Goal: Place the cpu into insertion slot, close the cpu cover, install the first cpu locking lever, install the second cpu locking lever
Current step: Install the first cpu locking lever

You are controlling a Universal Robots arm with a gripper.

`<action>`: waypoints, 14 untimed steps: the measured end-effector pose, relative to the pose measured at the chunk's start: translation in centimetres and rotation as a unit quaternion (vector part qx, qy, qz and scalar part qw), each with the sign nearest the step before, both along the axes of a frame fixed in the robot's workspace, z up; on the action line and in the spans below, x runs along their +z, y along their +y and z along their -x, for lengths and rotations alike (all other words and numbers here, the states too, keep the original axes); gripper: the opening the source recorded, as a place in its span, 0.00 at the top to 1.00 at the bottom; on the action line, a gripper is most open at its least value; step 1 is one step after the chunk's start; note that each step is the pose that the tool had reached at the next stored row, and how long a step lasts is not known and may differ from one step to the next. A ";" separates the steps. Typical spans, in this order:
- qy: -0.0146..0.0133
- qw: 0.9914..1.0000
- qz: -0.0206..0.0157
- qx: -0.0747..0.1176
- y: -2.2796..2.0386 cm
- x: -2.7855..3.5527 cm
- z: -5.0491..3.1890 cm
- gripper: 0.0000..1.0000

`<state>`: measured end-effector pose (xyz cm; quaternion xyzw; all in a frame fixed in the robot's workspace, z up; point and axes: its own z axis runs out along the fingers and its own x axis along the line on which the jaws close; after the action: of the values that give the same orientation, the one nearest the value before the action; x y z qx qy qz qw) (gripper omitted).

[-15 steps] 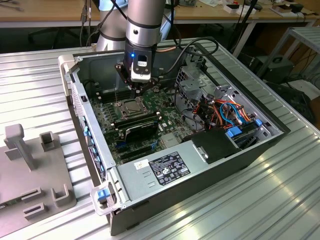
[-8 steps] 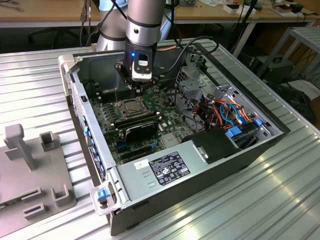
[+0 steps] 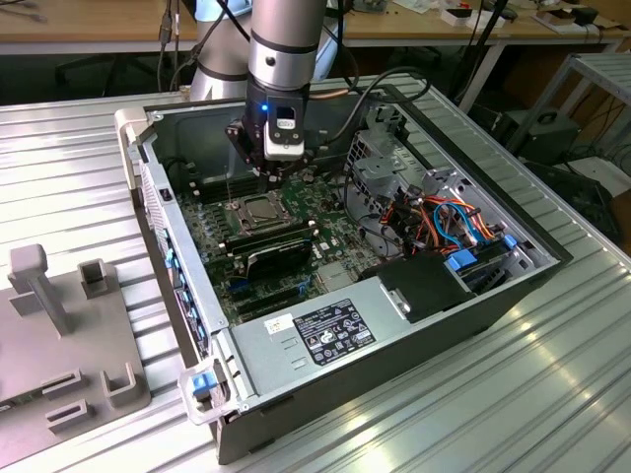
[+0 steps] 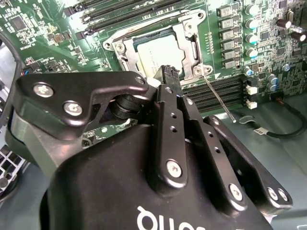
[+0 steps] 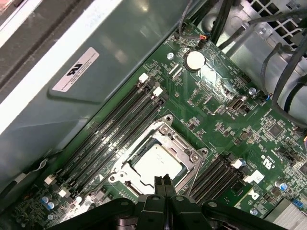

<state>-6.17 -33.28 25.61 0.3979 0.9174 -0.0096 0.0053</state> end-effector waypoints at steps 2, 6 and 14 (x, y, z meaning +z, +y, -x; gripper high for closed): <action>0.000 1.000 0.000 0.006 0.00 0.00 0.00 0.89; 0.000 1.000 0.000 0.031 0.00 0.00 0.00 0.89; 0.000 0.999 0.000 0.033 0.00 0.00 0.00 0.89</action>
<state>-6.17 -33.28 25.61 0.3674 0.9300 -0.0095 0.0056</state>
